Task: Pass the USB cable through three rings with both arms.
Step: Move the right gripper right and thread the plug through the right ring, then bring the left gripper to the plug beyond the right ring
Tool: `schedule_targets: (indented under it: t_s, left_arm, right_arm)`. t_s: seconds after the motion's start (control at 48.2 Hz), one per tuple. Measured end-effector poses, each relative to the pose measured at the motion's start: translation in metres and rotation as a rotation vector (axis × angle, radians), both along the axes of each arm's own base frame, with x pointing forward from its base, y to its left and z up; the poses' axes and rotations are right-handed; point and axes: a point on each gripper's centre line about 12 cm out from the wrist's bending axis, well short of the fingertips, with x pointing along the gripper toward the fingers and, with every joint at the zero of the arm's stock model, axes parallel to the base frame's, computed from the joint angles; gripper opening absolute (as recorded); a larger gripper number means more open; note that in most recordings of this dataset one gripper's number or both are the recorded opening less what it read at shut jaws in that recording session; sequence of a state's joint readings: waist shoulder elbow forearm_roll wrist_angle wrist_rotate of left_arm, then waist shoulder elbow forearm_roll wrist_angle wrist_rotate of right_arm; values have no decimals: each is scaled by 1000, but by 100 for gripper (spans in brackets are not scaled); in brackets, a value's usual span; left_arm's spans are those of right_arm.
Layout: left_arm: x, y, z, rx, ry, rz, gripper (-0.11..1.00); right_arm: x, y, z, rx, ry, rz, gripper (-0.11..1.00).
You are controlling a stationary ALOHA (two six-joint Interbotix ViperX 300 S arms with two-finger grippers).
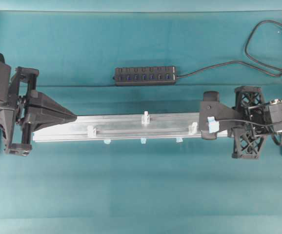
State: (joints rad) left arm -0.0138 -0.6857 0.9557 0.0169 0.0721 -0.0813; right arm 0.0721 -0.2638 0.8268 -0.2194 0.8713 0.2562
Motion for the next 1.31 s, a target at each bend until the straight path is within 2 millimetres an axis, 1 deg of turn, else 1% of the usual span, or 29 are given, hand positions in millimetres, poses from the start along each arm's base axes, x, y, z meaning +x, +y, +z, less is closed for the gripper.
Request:
schedule_targets:
  t_s: [0.27,0.85,1.078,1.306]
  left_arm:
    - [0,1,0,0,2,3,1]
    - [1,1,-1,-1,6,4,1]
    - [6,2,-3,-1,18,7,1]
    - [17,5,-7,-3,46,21,1]
  right_arm:
    - [8,-3,-12,6,-6,-5,-9]
    - [21,0,-20,24,-71,14,-9]
    - [27,0,-21,34,-117,20,-9]
    - [30,-2,-20,38,-144,13,-9]
